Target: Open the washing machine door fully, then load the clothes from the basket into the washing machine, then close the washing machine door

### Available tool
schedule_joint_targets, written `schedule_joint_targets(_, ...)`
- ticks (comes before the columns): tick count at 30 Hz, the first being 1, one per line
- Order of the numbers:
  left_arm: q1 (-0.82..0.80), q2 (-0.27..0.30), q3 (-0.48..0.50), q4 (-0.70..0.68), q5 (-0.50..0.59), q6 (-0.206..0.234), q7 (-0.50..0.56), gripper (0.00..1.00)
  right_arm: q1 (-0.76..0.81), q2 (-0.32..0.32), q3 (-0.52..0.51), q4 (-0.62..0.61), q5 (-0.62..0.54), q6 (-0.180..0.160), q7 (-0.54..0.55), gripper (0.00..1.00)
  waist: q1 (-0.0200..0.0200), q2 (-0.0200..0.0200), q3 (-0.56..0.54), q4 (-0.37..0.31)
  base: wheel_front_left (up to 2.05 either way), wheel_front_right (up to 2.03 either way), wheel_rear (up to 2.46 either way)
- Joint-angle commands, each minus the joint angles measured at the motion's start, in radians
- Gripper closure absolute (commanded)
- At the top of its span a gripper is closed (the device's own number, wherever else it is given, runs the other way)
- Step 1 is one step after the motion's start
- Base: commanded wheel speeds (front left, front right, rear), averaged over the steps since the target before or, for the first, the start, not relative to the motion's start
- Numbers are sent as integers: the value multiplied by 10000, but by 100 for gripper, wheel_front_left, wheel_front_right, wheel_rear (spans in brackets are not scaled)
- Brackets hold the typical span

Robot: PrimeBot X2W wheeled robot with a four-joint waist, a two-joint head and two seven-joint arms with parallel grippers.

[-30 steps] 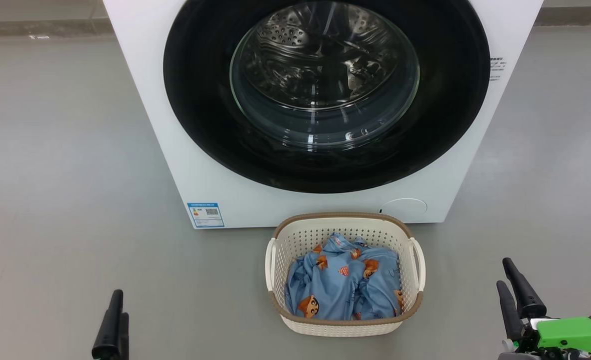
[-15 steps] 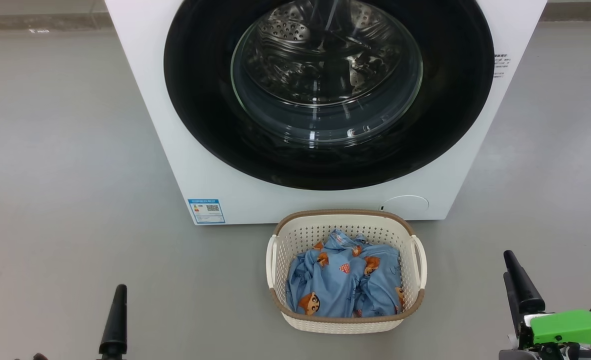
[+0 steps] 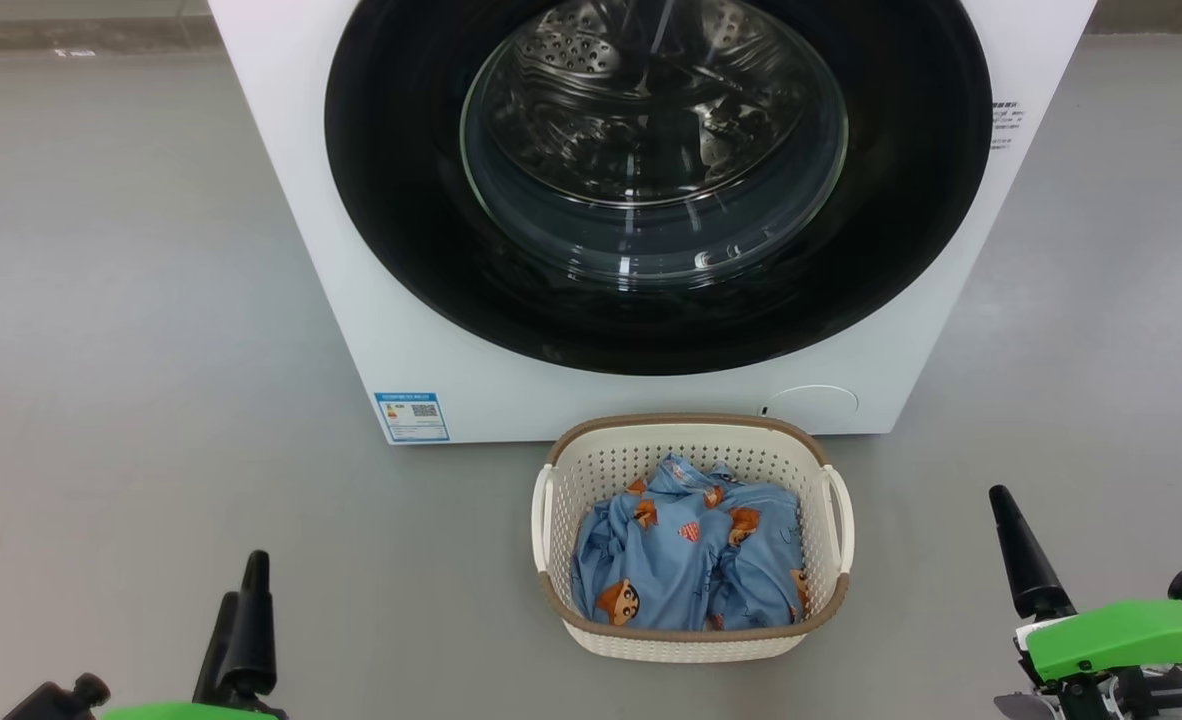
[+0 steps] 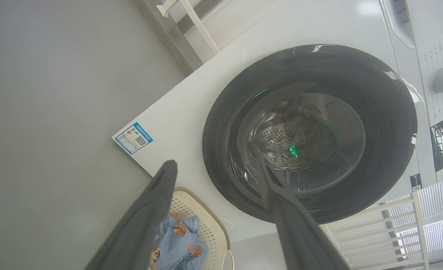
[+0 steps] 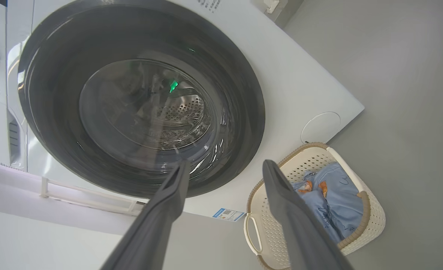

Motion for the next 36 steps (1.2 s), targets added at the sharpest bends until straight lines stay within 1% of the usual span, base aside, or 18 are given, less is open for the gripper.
schedule_joint_targets(1,-434,243,93,-293,477,-3,-159,0,-512,-267,180,-229,-489,40,-143,0,0,0,17,-4,0,0,0)
schedule_joint_targets(4,-461,288,43,-271,1083,-3,-277,0,-565,-304,219,-184,-1123,42,-262,0,0,0,44,-17,0,0,0)
schedule_joint_targets(10,-498,327,8,-257,1897,-4,-452,0,-646,-348,301,-143,-1938,45,-438,0,0,0,73,-23,0,0,0)
schedule_joint_targets(11,-498,327,8,-257,1897,-4,-452,0,-646,-348,301,-143,-1938,45,-438,0,0,0,73,-23,0,0,0)
schedule_joint_targets(27,-537,348,23,-350,3940,-5,-924,0,-787,-561,671,-80,-3711,53,-914,0,0,0,66,4,0,0,0)
schedule_joint_targets(36,-556,402,-49,-364,4827,-5,-1197,0,-820,-670,858,-105,-4687,58,-1190,0,0,0,25,-6,0,0,0)
